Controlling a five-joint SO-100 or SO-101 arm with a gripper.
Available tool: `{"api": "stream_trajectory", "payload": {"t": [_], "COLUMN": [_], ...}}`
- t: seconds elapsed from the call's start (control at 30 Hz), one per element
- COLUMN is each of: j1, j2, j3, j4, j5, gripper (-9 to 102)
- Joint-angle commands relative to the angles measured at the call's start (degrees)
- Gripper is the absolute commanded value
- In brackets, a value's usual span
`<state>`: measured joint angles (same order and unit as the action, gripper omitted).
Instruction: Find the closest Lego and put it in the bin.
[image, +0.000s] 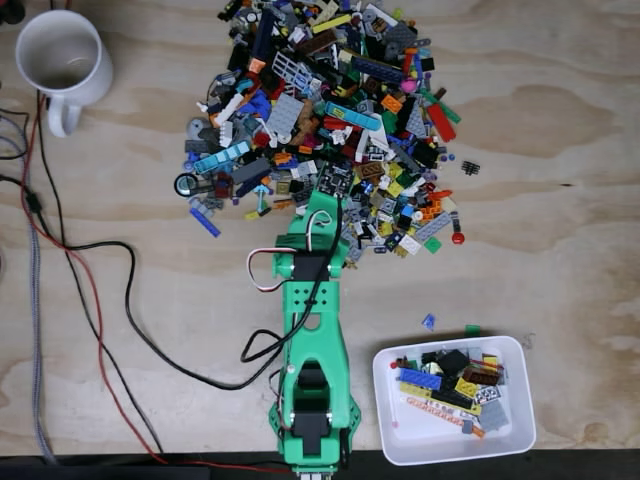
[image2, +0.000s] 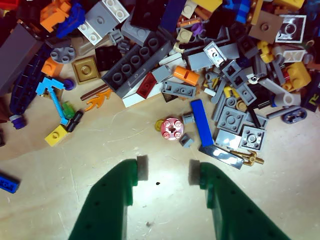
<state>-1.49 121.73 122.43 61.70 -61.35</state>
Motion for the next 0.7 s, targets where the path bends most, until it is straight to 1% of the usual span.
{"api": "stream_trajectory", "payload": {"t": [0.0, 0.33, 0.47, 0.67], "j1": [-5.1, -5.2, -6.8, -8.0], "j2": [6.2, 5.3, -6.4, -26.6], "j3": [-4.2, -4.3, -9.1, -26.1], "j4": [1.9, 1.8, -0.4, -1.3], "j5": [2.1, 2.0, 6.7, 17.9], "gripper": [16, 17, 18, 19]}}
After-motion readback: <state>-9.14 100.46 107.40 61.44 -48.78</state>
